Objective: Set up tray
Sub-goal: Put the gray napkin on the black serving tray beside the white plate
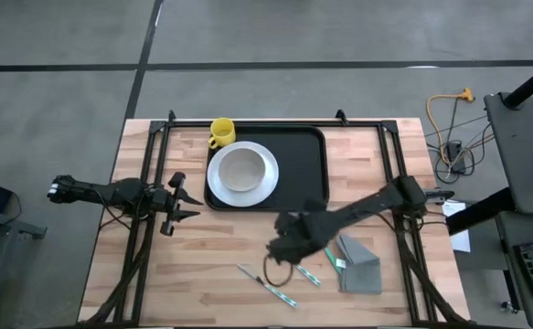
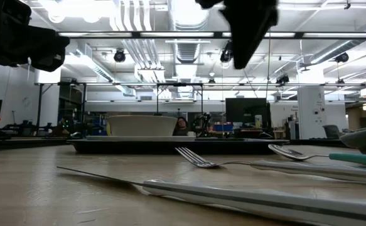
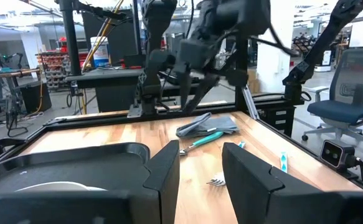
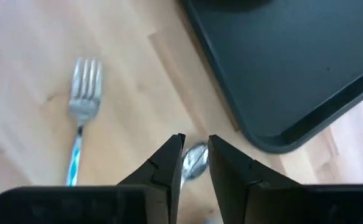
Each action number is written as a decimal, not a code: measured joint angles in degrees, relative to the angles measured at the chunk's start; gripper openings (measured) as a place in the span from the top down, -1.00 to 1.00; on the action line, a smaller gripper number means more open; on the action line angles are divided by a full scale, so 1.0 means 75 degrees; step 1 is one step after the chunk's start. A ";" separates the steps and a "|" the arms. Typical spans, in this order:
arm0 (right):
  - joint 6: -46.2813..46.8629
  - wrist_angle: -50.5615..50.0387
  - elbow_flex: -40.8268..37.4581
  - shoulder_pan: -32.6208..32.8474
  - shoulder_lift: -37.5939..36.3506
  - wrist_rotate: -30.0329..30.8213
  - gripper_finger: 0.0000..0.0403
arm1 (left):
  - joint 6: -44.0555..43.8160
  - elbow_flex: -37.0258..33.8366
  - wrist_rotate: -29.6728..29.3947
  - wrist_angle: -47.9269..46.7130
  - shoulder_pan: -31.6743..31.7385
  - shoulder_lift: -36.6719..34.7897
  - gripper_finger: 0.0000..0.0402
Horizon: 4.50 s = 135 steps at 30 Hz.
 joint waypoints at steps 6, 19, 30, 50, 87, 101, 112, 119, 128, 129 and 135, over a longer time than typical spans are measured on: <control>0.0566 0.0051 -0.0548 0.1148 -0.0527 0.0186 0.66 | -0.0001 0.0000 0.0002 -0.0033 0.0000 0.0000 0.49; 0.1360 0.0081 -0.1786 0.3270 -0.0777 0.0238 0.66 | 0.0000 -0.0003 0.0002 -0.0108 0.0000 0.0000 0.49; 0.1556 0.0338 -0.1862 0.3630 -0.0773 0.0179 0.66 | -0.0002 -0.0003 0.0000 -0.0117 0.0000 0.0000 0.49; 0.2335 -0.0147 -0.2426 0.3682 -0.0765 -0.0415 0.08 | -0.0001 -0.0003 0.0000 -0.0116 -0.0001 0.0000 0.49; 0.3115 0.0691 -0.4796 0.3891 -0.0767 -0.0783 -0.06 | -0.0001 0.0000 0.0000 -0.0114 0.0000 0.0000 0.49; 0.3463 -0.0342 -0.5017 0.3566 -0.1033 -0.0395 0.94 | -0.0003 0.0000 0.0002 -0.0117 0.0000 0.0000 0.49; 0.4385 -0.0956 -0.6479 0.2122 -0.3681 0.1121 0.96 | 0.0000 0.0000 0.0000 -0.0158 -0.0003 -0.0003 0.49; 0.3564 -0.0466 -0.7389 0.1022 -0.5538 0.2541 0.96 | -0.0002 0.0000 0.0002 -0.0166 0.0000 -0.0003 0.49; 0.1690 0.1004 -0.8050 -0.1167 -0.6882 0.4221 0.96 | -0.0001 0.0000 0.0001 -0.0166 -0.0001 -0.0003 0.49; 0.1506 0.1138 -0.8055 -0.1453 -0.6947 0.4403 0.96 | -0.0002 0.0000 0.0001 -0.0166 0.0000 -0.0003 0.49; -0.0140 0.2385 -0.7976 -0.3264 -0.7041 0.5034 0.96 | -0.0003 0.0000 0.0000 -0.0166 -0.0003 -0.0003 0.49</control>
